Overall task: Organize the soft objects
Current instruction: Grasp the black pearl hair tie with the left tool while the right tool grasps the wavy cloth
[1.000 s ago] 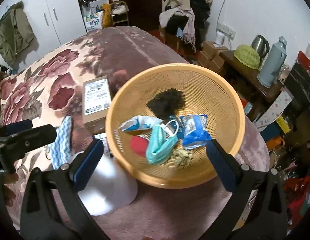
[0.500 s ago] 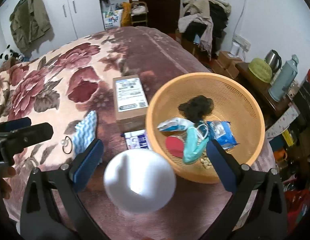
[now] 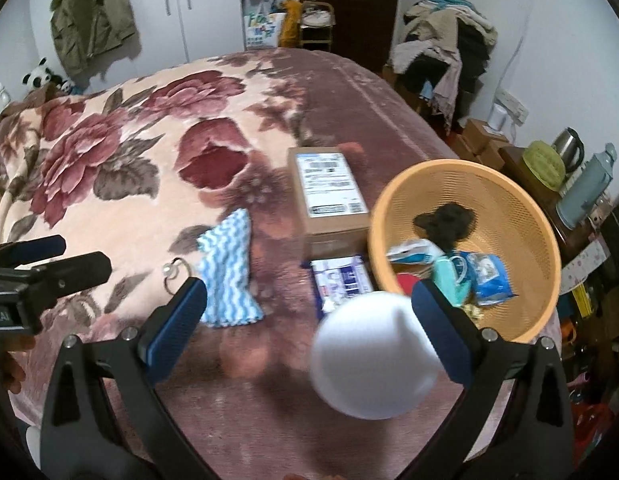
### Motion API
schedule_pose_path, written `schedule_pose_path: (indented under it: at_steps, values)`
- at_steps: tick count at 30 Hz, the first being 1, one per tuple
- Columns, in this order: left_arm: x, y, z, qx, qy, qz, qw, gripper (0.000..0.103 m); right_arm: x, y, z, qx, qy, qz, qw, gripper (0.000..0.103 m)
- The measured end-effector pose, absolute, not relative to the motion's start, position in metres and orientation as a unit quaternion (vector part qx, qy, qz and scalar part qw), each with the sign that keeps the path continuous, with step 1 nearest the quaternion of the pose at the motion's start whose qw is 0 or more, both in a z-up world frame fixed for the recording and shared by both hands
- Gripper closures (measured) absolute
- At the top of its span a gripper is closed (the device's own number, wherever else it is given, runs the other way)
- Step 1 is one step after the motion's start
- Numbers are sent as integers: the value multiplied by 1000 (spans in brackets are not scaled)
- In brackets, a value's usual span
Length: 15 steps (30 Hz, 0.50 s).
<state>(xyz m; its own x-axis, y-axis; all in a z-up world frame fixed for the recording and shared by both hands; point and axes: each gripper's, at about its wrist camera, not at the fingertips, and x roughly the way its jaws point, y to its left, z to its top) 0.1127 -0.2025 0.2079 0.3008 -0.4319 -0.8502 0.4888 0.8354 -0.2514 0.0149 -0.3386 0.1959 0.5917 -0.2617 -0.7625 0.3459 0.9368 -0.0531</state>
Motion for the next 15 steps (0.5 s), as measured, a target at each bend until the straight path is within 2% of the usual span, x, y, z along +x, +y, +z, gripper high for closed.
schedule_pose_path:
  at_steps: [9, 15]
  values:
    - [127, -153, 156, 26, 544, -249, 801, 1, 39, -299, 162, 38, 449, -133, 883, 0]
    - [132, -140, 107, 28, 573, -233, 785, 1, 54, -286, 121, 53, 478, -112, 869, 0]
